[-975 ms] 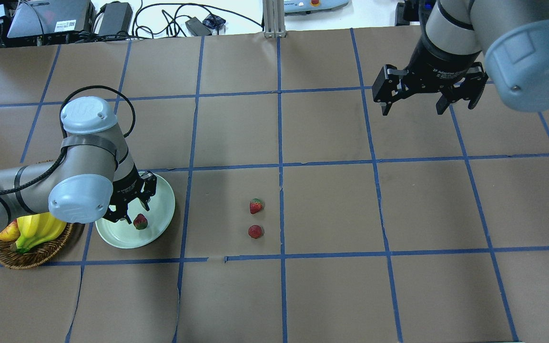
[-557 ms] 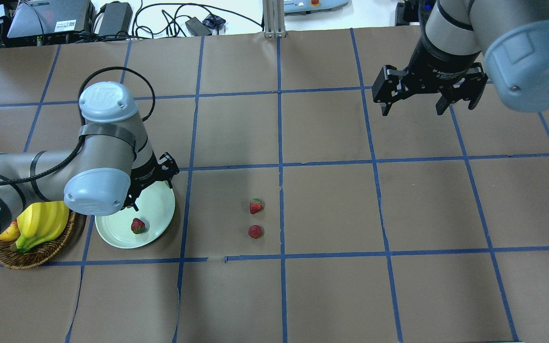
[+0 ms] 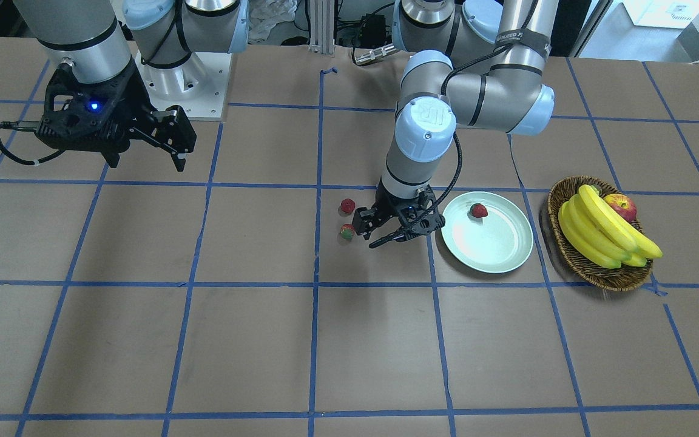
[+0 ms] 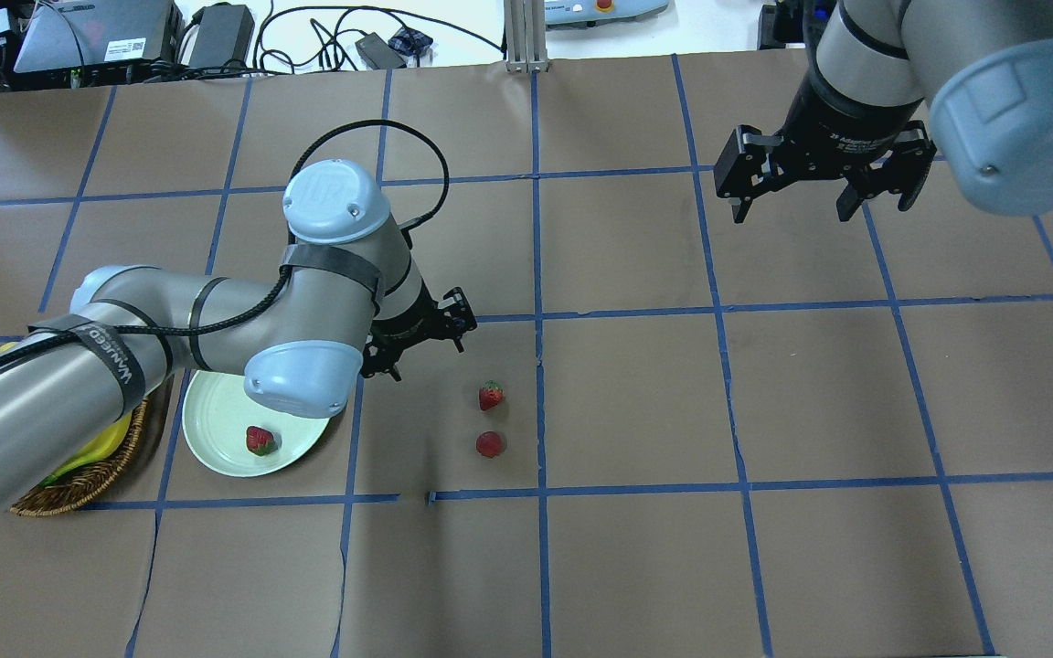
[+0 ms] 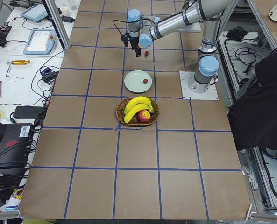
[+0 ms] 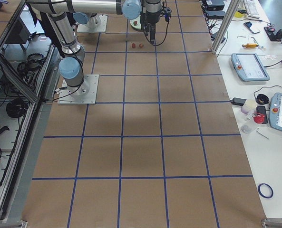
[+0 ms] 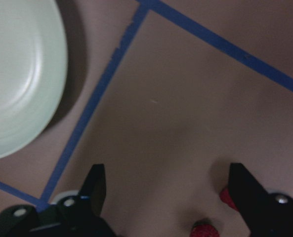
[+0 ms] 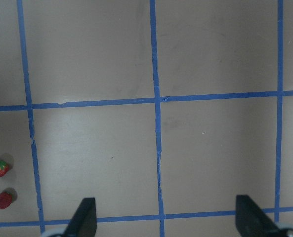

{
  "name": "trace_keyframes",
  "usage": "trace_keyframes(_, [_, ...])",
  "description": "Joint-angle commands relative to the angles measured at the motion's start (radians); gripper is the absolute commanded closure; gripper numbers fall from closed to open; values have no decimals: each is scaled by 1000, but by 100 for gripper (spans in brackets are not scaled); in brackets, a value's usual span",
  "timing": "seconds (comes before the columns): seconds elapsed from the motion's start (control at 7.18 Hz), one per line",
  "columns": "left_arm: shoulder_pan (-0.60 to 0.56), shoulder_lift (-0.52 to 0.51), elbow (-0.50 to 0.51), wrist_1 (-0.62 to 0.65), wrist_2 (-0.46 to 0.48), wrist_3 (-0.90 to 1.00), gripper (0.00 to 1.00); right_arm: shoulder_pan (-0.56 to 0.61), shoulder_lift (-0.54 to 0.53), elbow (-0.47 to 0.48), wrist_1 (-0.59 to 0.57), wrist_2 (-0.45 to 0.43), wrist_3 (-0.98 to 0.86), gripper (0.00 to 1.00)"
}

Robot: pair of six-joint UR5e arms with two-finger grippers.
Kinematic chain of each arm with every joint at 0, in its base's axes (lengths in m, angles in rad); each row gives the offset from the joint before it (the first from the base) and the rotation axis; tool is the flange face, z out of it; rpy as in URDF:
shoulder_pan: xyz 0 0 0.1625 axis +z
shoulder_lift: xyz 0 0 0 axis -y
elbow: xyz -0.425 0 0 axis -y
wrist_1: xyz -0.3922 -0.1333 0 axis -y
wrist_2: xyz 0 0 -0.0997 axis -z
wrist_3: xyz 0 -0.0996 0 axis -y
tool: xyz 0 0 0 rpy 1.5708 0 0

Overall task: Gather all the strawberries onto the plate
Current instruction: 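Move the left gripper back over the two remaining strawberries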

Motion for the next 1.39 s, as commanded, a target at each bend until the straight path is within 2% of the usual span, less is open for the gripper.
trace_keyframes(0.0, [-79,-96,40,88,-20,44,14,0,0,1,0,2,0,0])
trace_keyframes(0.28, [-146,-134,50,92,0,21,17,0,0,-1,0,2,0,0])
trace_keyframes(0.42, [-174,-132,44,83,41,19,16,0,1,-1,-5,0,-1,0])
trace_keyframes(0.84, [-174,-129,41,26,95,30,17,0,0,-1,-3,0,-1,0])
trace_keyframes(0.97, [-174,-131,38,24,97,32,21,0,0,-1,-5,0,-1,0])
trace_keyframes(1.11, [-174,-131,39,26,98,32,30,0,0,-1,-5,0,-1,0])
trace_keyframes(1.25, [-174,-131,38,26,98,29,64,0,0,-1,-5,0,-1,0])
